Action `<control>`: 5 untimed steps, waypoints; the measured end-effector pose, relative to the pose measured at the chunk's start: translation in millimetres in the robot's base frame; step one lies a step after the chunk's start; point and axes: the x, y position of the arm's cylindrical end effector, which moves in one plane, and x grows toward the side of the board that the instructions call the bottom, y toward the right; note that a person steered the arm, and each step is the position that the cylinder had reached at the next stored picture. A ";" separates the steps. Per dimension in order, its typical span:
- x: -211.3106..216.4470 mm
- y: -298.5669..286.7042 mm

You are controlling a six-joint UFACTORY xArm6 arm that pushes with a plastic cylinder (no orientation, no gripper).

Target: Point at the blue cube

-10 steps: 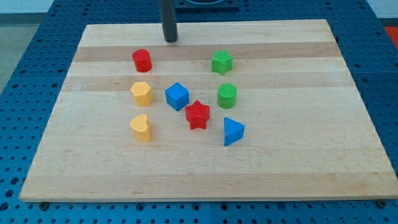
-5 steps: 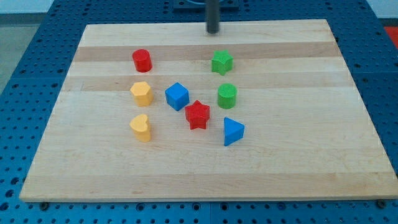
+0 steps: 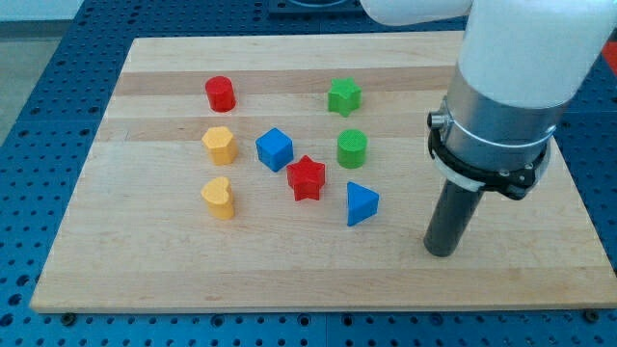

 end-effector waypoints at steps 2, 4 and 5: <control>43.9 -106.4; 28.0 -150.7; -17.3 -150.8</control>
